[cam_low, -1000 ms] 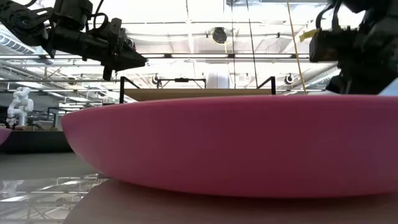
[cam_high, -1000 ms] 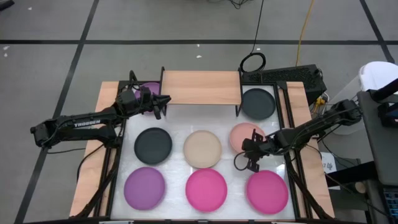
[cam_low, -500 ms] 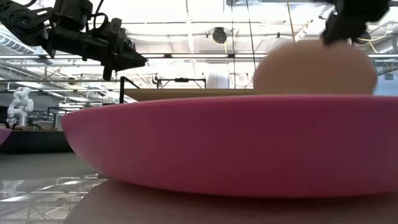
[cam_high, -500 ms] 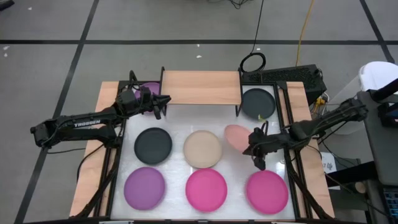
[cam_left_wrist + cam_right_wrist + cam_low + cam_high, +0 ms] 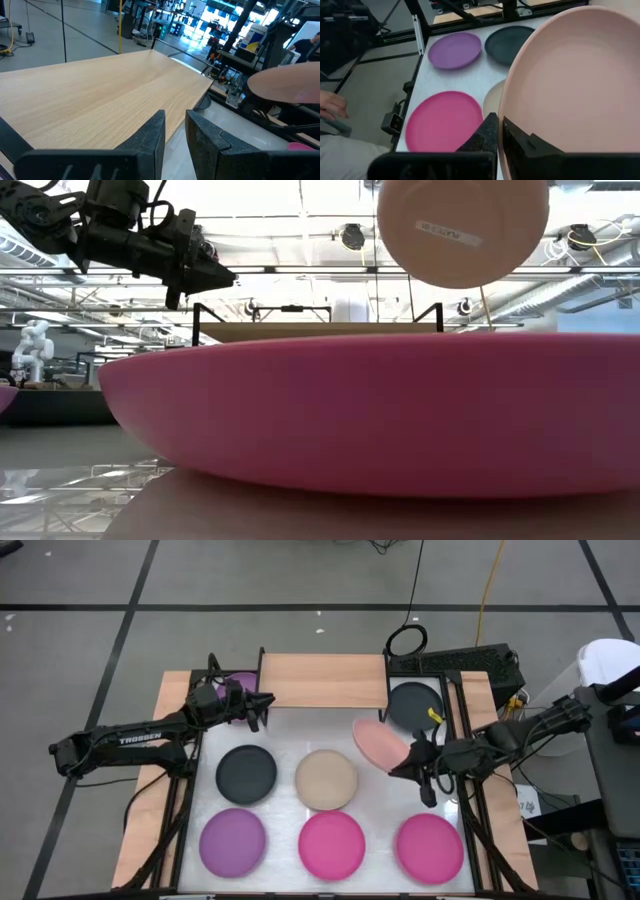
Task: Place and stack plates onto a shelf
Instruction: Put the light orange plate on the shelf
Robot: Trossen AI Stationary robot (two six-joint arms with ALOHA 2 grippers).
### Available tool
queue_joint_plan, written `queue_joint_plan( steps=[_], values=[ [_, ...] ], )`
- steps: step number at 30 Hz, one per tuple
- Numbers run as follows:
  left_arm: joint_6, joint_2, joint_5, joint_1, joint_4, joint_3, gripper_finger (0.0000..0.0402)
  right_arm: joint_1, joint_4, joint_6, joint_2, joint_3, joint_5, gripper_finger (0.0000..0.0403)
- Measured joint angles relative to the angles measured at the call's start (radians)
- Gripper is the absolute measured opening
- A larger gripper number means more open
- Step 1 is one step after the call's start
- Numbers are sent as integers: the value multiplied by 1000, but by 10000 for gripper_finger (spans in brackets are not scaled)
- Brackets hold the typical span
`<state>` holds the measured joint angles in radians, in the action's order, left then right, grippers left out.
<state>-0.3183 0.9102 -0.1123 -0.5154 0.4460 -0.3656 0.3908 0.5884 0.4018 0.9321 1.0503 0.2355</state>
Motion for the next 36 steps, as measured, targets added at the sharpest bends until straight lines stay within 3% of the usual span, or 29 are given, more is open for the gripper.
queue_joint_plan(
  steps=[9,17,25,32,36],
  values=[
    [0,0,0,0,0,0,78,0,0,-11,1,2,0,0],
    [0,0,0,0,0,0,79,-59,-68,-130,0,2,0,0],
    [0,0,0,0,0,0,78,-224,-107,-389,41,58,-27,0],
    [0,0,0,0,0,0,79,-392,-39,-598,201,205,-32,0],
    [0,0,0,0,0,0,78,-500,-16,-681,291,274,-121,0]
  ],
)
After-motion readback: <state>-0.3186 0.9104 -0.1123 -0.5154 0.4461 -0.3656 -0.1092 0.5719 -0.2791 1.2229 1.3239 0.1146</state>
